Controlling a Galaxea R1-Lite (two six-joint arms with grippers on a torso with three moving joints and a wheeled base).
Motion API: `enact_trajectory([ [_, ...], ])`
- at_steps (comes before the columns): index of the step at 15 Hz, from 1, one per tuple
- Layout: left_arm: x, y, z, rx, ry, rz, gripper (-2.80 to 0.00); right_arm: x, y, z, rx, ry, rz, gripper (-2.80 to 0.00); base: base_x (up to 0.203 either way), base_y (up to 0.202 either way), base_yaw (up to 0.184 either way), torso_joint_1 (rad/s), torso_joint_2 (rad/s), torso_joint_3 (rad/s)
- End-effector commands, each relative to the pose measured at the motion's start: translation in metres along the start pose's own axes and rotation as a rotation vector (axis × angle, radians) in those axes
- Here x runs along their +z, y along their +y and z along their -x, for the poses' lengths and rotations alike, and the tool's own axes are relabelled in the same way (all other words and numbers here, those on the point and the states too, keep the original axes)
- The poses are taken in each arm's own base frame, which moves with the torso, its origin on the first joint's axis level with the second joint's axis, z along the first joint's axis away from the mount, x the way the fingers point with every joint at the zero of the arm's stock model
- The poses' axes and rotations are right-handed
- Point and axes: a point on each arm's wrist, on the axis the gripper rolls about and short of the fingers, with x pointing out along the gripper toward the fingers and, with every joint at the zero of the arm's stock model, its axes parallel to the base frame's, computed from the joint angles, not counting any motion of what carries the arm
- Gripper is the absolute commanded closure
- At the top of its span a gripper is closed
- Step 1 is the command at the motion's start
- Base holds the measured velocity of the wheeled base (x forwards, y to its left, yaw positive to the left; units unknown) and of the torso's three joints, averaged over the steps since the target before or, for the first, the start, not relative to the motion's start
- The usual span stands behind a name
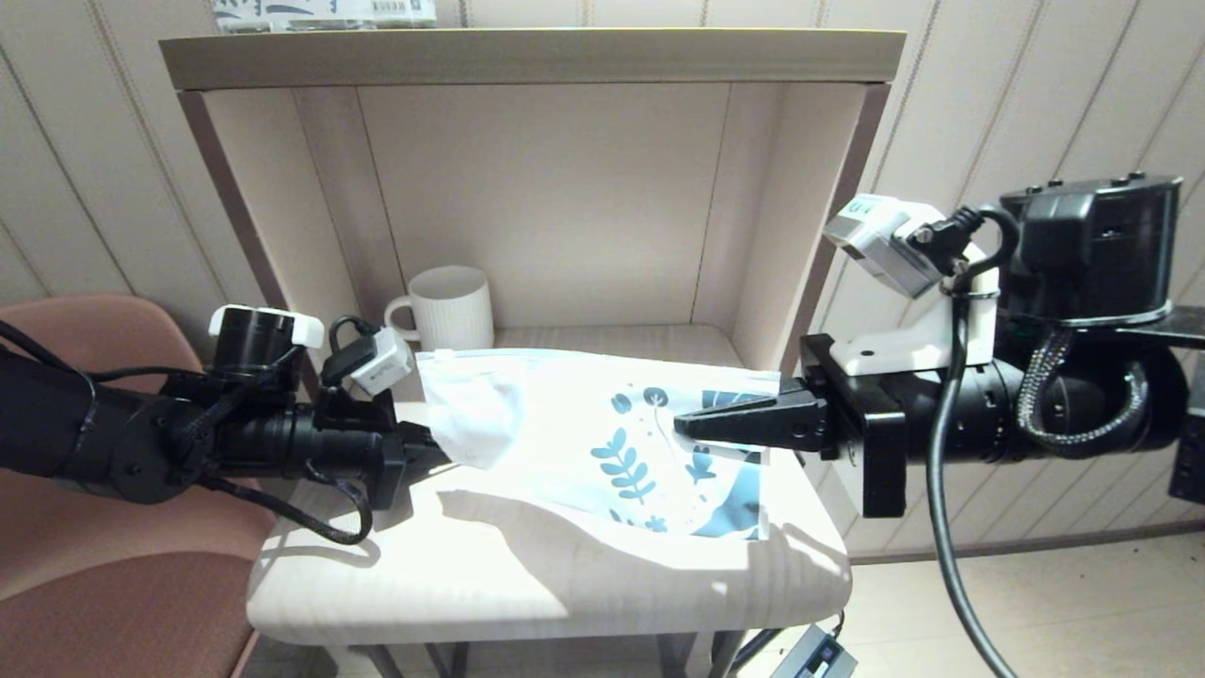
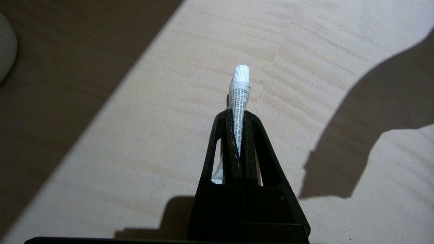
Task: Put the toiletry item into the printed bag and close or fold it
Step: Pick up the toothpaste, then place the toothpaste on the table
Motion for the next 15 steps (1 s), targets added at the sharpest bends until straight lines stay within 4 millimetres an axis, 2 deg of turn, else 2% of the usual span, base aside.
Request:
enact_trajectory([
  [1, 0.001, -0.002, 0.002, -0.002, -0.005, -0.005, 0.00, -0.001, 0.000, 0.000, 0.005, 0.003, -0.003, 0.00, 0.000, 0.000, 0.000, 0.000, 0.00, 0.000],
  [4, 0.018, -0.009, 0.016, 0.019, -0.044, -0.039, 0.00, -0.007, 0.000, 0.000, 0.001, 0.016, 0.003, 0.00, 0.000, 0.000, 0.000, 0.000, 0.00, 0.000],
  [6, 0.038, -0.018, 0.034, 0.050, -0.091, -0.086, 0.00, -0.021, -0.004, 0.000, -0.033, 0.056, 0.094, 0.00, 0.000, 0.000, 0.000, 0.000, 0.00, 0.000],
  [8, 0.062, -0.028, 0.053, 0.087, -0.148, -0.152, 0.00, -0.037, -0.007, -0.002, -0.162, 0.124, 0.161, 0.00, 0.000, 0.000, 0.000, 0.000, 0.00, 0.000],
  [10, 0.083, -0.030, 0.065, 0.106, -0.180, -0.175, 0.00, -0.038, -0.006, -0.007, -0.222, 0.126, 0.213, 0.00, 0.000, 0.000, 0.000, 0.000, 0.00, 0.000],
  [15, 0.098, -0.031, 0.071, 0.113, -0.200, -0.197, 0.00, -0.049, -0.013, -0.025, -0.355, 0.100, 0.322, 0.00, 0.000, 0.000, 0.000, 0.000, 0.00, 0.000],
])
